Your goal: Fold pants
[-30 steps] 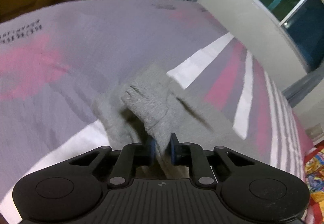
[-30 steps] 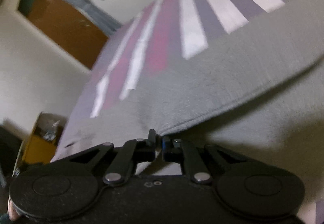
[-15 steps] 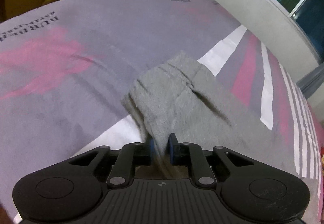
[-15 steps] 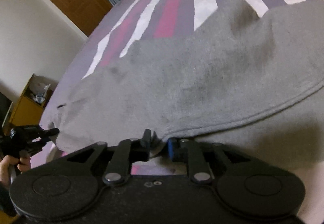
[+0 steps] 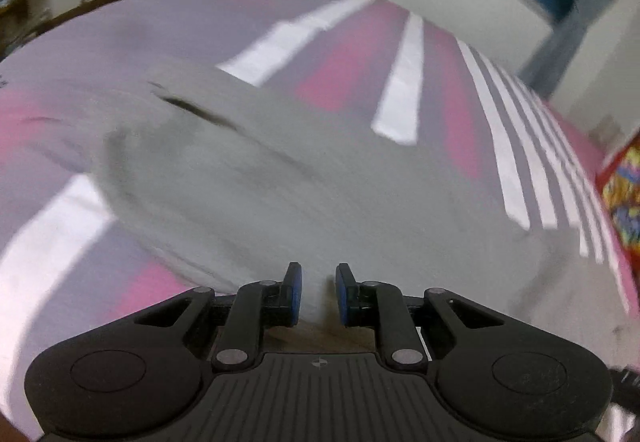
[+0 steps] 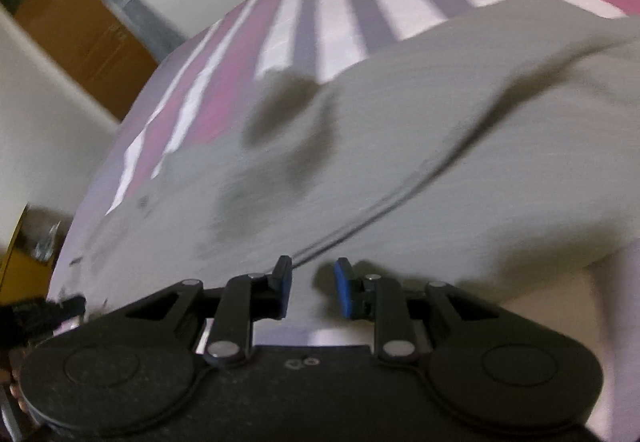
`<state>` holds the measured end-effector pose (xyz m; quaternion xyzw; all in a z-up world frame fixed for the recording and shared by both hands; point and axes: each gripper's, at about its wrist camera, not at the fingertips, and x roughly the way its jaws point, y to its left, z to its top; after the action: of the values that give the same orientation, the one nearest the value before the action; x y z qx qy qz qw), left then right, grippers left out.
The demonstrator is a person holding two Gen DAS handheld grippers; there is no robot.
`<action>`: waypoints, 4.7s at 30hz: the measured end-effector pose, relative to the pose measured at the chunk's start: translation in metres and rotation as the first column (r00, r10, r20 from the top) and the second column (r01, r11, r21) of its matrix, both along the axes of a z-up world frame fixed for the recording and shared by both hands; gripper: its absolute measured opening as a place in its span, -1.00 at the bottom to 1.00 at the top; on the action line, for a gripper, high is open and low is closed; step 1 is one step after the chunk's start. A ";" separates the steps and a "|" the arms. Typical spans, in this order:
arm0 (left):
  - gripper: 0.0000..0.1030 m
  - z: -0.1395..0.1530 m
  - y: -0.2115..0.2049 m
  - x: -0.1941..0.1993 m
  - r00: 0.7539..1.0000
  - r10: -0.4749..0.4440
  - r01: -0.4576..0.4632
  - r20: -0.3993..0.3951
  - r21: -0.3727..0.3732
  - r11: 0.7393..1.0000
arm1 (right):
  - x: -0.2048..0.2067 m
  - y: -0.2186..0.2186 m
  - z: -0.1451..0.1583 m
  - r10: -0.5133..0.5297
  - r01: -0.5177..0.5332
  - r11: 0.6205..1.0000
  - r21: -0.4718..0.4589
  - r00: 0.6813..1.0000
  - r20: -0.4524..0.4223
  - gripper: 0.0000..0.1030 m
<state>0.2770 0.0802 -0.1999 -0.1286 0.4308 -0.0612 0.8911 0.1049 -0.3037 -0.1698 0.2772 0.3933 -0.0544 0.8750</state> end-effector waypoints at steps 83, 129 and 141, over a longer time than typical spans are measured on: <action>-0.56 -0.022 -0.080 -0.002 0.998 -0.057 0.058 -0.007 0.164 0.985 | -0.024 -0.169 -0.014 -0.225 0.187 0.955 0.232 0.963 0.146 -0.43; -0.55 -0.020 -0.081 -0.006 0.997 -0.074 0.073 -0.001 0.184 0.980 | -0.071 -0.175 0.009 -0.228 0.253 0.960 -0.124 0.956 0.183 -0.89; -0.54 -0.006 -0.088 -0.014 0.994 -0.103 0.096 0.037 0.170 0.981 | -0.092 -0.181 0.025 -0.408 0.451 0.818 -0.357 0.892 0.193 -0.45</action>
<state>0.2629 -0.0082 -0.2056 -0.0300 0.4197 -0.0721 0.9043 0.0131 -0.4846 -0.1450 0.1803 0.2537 -0.3128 0.8974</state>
